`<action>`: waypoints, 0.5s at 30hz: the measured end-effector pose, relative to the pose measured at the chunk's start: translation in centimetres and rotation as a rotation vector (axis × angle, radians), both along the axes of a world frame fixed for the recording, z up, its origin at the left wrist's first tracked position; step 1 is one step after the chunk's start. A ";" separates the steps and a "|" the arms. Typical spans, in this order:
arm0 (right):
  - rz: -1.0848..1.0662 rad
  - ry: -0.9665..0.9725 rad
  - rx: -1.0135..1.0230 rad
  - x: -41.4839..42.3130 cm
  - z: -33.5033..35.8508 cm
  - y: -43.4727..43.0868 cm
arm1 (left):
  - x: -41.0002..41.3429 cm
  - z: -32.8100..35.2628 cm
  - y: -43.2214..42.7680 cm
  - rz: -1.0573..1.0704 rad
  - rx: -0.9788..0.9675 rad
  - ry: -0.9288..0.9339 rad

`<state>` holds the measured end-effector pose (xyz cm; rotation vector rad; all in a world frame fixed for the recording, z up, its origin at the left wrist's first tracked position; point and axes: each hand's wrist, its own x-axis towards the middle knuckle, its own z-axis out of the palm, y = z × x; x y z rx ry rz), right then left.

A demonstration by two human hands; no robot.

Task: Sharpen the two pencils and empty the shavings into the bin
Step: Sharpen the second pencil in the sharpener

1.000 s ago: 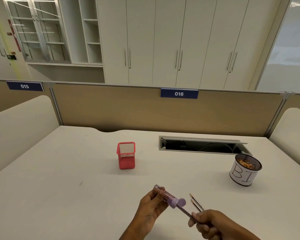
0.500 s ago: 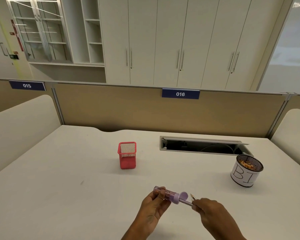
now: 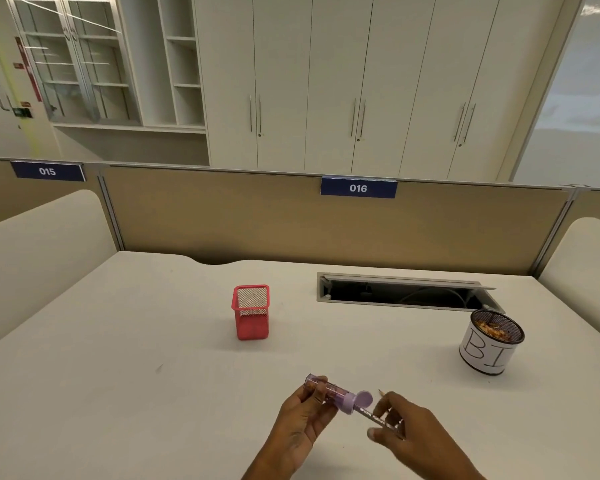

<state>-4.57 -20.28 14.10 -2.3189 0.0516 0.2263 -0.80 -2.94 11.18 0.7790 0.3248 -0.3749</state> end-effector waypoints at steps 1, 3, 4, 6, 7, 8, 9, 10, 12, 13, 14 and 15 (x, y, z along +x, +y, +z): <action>0.031 -0.146 -0.167 -0.1 -0.3 0.2 | 0.1 0.1 0.0 0.010 -0.008 -0.001; 0.068 -0.447 -0.453 -0.5 -1.3 0.0 | 0.2 0.3 0.0 0.024 -0.014 0.004; 0.110 -0.567 -0.515 -0.5 -1.9 -0.1 | 0.2 0.4 0.0 0.027 -0.020 0.008; 0.172 -0.627 -0.575 -0.6 -2.8 -0.1 | 0.2 0.4 -0.1 0.019 -0.026 0.014; 0.170 -0.575 -0.563 -0.5 -2.7 0.1 | 0.3 0.4 -0.1 0.015 -0.022 0.013; 0.115 -0.471 -0.497 -0.4 -2.2 0.5 | 0.4 0.4 -0.2 0.010 -0.011 0.011; 0.035 -0.306 -0.387 -0.1 -1.6 0.9 | 0.5 0.4 -0.2 0.007 0.006 0.008; -0.022 -0.122 -0.143 0.2 -1.2 1.0 | 0.6 0.3 -0.3 0.002 0.029 0.004; -0.128 0.210 0.365 0.4 -1.0 0.4 | 0.7 0.1 -0.3 -0.013 0.068 0.000; -0.186 0.364 0.557 0.3 -0.9 0.0 | 0.7 0.0 -0.3 -0.027 0.078 0.002; -0.240 0.520 0.716 0.3 -1.1 -0.4 | 0.6 -0.1 -0.3 -0.041 0.078 0.006; -0.260 0.671 0.849 0.4 -1.2 -0.7 | 0.5 -0.2 -0.3 -0.051 0.072 0.010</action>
